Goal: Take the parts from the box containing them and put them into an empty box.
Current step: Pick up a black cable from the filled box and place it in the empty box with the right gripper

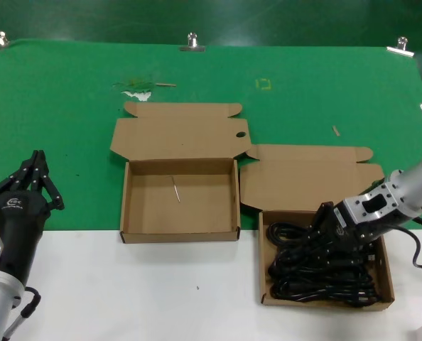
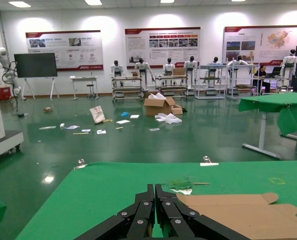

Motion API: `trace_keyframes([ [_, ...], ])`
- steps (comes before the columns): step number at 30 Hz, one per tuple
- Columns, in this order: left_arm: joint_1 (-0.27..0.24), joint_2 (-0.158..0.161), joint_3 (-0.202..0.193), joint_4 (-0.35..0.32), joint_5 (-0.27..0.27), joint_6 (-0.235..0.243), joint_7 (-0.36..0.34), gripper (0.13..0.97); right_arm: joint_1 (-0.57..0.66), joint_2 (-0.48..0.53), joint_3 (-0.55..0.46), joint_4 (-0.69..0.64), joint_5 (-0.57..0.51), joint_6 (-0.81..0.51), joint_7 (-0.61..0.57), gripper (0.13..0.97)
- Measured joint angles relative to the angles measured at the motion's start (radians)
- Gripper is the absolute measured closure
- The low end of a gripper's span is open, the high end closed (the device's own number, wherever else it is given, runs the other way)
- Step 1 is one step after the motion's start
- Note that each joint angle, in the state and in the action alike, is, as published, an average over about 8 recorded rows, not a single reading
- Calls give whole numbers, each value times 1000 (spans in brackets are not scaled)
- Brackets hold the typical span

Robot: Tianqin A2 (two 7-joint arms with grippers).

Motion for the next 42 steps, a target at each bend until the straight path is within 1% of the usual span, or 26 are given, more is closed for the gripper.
trace_keyframes([
  [11,0,0,0,0,0,0,0,946,33,14,22,4,17,-40,44,866],
  [20,0,0,0,0,0,0,0,946,64,5,64,5,56,-33,76,866],
  [31,0,0,0,0,0,0,0,946,75,-47,113,1,101,40,84,868],
  [42,0,0,0,0,0,0,0,946,73,-147,136,-5,121,144,103,869],
])
